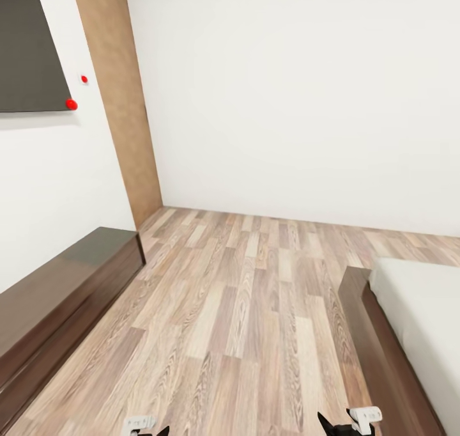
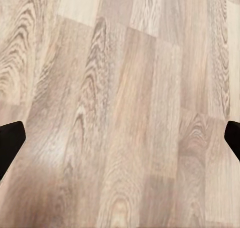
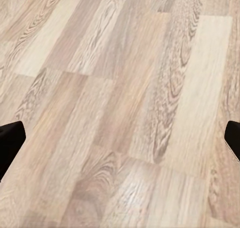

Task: In the bedroom, move the book from the bed onto either nightstand, and place the two sandals side by side next to the bed.

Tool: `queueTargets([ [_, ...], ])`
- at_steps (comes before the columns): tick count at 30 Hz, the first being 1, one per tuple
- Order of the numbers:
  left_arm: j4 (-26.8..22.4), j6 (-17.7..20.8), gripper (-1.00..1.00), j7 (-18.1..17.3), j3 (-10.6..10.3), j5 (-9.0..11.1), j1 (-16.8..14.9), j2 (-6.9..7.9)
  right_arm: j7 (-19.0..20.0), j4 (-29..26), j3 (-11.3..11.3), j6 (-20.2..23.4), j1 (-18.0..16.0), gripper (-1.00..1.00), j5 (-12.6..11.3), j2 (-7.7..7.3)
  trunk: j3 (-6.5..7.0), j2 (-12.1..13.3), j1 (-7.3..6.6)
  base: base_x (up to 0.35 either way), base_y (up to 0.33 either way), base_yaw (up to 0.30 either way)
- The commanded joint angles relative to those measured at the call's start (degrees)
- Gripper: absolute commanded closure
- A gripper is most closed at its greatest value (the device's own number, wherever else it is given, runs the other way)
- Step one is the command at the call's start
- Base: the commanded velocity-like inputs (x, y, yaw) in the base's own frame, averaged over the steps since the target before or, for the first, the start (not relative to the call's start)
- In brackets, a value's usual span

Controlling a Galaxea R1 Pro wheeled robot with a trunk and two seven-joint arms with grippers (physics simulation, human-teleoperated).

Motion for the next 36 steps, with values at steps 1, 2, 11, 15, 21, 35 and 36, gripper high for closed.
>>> queueTargets([
  [1,0.06,-0.23,-1.0,-0.25,0.45,-0.48,-0.06,-0.01,0.38,0.23,0.44,-0.27,-0.1,-1.0,-0.61,0.01,-0.05,-0.02,0.03,0.327,0.0,0.0],
  [2,0.06,-0.23,-1.0,-0.25,0.45,-0.48,-0.06,-0.01,0.37,0.26,0.42,-0.27,-0.1,-1.0,-0.61,0.01,-0.05,-0.02,0.03,0.327,0.0,0.0],
  [11,0.06,-0.21,-1.0,-0.25,0.43,-0.48,-0.07,-0.01,0.3,0.27,0.41,-0.27,-0.1,-1.0,-0.61,0.01,-0.05,-0.02,0.03,0.327,0.0,0.0],
  [15,0.06,-0.21,-1.0,-0.25,0.44,-0.48,-0.05,-0.01,0.29,0.27,0.42,-0.27,-0.1,-1.0,-0.61,0.01,-0.05,-0.02,0.03,0.328,0.0,-0.001],
  [21,0.06,-0.21,-1.0,-0.25,0.43,-0.48,-0.04,-0.01,0.37,0.24,0.44,-0.27,-0.1,-1.0,-0.61,0.01,-0.05,-0.02,0.03,0.328,0.0,-0.142],
  [35,0.06,-0.21,-1.0,-0.25,0.38,-0.48,-0.04,-0.01,0.32,0.25,0.47,-0.27,-0.1,-1.0,-0.61,0.01,-0.05,-0.02,0.03,0.327,0.0,-0.131],
  [36,0.06,-0.21,-1.0,-0.25,0.39,-0.48,-0.03,-0.01,0.34,0.25,0.47,-0.27,-0.1,-1.0,-0.61,0.01,-0.05,-0.02,0.03,0.325,0.0,-0.006],
])
